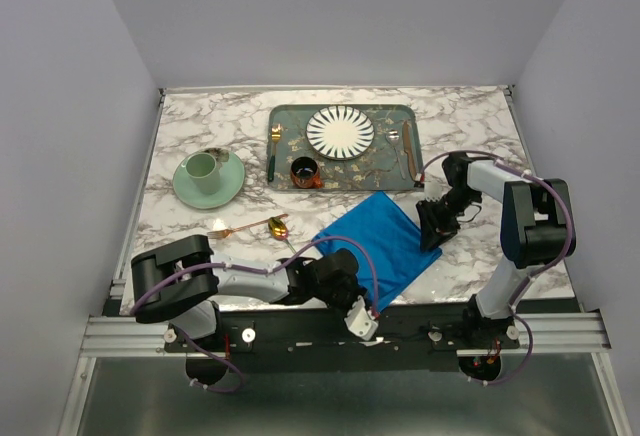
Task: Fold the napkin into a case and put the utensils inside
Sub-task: Pick up the top corner of the square folded napkin from the center of the board.
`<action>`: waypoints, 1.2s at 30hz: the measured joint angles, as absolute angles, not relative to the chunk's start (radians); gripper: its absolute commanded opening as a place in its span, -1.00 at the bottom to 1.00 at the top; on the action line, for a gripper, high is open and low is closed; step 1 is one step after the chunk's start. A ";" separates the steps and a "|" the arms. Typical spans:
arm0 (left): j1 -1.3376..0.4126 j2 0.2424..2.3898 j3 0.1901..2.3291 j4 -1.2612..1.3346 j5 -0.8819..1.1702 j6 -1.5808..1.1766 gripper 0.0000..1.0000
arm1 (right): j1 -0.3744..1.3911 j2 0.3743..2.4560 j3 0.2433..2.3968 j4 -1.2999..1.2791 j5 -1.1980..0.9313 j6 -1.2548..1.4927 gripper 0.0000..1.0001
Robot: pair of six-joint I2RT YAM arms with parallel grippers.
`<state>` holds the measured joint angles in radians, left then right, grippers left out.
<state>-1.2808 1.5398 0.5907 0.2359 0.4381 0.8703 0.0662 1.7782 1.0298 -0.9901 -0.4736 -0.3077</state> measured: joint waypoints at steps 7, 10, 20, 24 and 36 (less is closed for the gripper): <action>-1.221 1.509 0.629 0.211 0.439 0.859 -1.00 | 0.066 1.778 1.032 -1.001 -0.475 -0.308 -0.06; -1.187 1.505 0.663 0.199 0.440 0.846 -1.00 | 0.066 1.778 1.045 -1.014 -0.476 -0.312 0.00; -1.036 1.550 0.804 0.177 0.468 0.780 -1.00 | 0.066 1.763 1.103 -1.062 -0.485 -0.312 0.22; -0.977 1.629 0.881 0.180 0.471 0.741 -1.00 | 0.066 1.748 1.134 -1.081 -0.487 -0.312 0.27; -0.883 1.612 0.934 -0.028 0.570 0.797 0.05 | 0.066 1.740 1.174 -1.126 -0.495 -0.318 0.29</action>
